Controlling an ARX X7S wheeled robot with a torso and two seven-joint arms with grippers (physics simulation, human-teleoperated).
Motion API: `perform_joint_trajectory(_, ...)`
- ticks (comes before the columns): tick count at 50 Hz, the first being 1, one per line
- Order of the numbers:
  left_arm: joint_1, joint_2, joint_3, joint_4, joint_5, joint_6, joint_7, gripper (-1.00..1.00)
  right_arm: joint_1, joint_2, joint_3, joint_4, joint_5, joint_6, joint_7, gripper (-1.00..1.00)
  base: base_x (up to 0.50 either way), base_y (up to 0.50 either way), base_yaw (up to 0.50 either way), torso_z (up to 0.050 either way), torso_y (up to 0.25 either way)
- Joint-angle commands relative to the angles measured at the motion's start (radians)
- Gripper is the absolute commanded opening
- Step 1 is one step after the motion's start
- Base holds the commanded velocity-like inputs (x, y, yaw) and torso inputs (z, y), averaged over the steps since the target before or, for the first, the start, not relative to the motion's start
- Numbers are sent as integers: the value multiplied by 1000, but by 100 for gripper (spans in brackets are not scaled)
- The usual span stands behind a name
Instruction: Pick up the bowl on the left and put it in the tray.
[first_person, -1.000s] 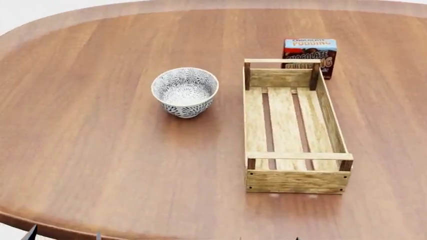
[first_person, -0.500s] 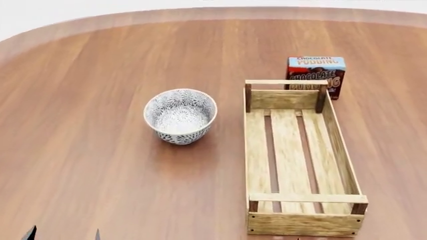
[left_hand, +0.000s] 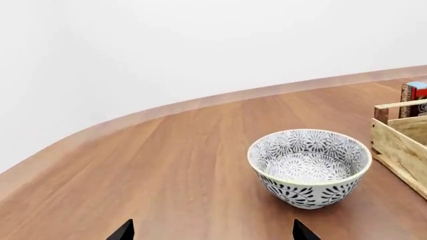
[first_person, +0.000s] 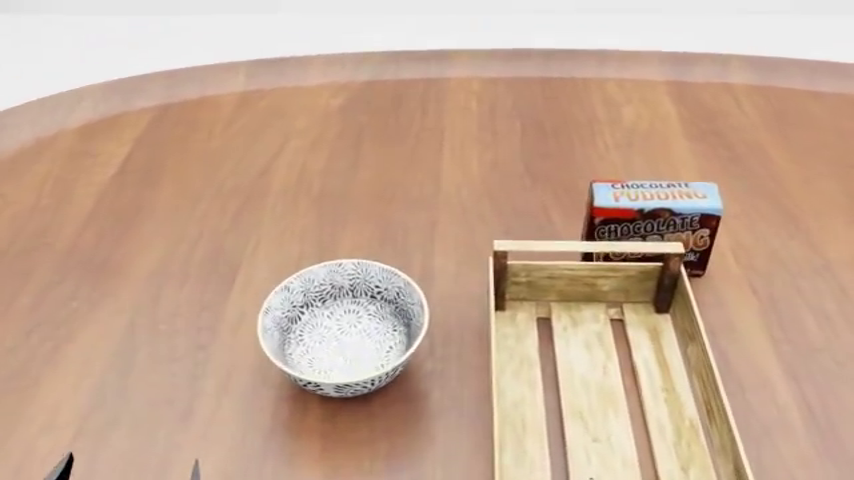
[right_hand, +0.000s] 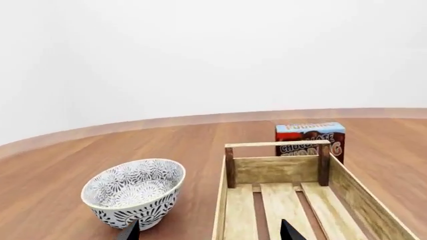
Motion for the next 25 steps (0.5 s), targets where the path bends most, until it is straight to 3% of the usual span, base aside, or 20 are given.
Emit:
perform_joint_trajectory(1, -5, 13, -13, -9, -13, 2, 30, 100, 17, -13, 0, 23, -34, 41, -11, 100, 500, 0, 0, 0, 0)
perform_joint_trajectory(8, -15, 13, -17, 2, -18, -40, 15, 100, 22, 2, -10, -10, -4, 110, -20, 100, 84, 0, 0, 0, 0)
perform_joint_trajectory(15, -18, 4, -10, 73, 2, -143, -5, 100, 18, 47, -1, -176, 37, 256, 11, 100, 0, 0, 0, 0, 0)
perform_joint_trajectory(25, -42, -20, -24, 268, -14, -392, -1, 100, 54, 129, 49, -468, 177, 600, 89, 100, 0, 0, 0, 0, 0)
